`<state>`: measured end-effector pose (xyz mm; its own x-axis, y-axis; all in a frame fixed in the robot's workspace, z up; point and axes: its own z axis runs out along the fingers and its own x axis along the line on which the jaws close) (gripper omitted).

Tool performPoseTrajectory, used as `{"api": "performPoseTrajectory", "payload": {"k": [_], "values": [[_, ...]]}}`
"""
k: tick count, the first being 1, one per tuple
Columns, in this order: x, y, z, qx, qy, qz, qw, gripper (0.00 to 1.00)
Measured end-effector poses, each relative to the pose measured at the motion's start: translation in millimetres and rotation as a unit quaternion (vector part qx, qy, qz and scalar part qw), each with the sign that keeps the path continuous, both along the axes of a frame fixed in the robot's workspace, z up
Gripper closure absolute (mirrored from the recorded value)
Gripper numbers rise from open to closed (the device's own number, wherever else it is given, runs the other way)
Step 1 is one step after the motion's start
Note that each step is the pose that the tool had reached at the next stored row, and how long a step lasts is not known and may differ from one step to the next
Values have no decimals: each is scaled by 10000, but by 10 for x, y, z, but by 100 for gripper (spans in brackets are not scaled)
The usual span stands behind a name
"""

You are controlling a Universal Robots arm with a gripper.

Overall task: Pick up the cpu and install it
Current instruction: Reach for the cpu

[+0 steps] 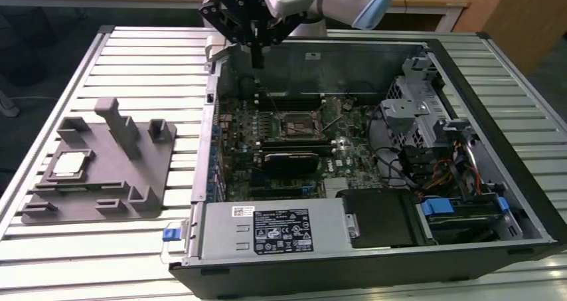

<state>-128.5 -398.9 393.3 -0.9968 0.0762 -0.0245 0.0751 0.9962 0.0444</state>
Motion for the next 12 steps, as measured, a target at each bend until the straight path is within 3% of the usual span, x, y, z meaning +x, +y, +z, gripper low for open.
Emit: {"api": "performPoseTrajectory", "payload": {"k": [12], "values": [[-181, 0, 0, 0, 0, 1, 10000, 89]]}}
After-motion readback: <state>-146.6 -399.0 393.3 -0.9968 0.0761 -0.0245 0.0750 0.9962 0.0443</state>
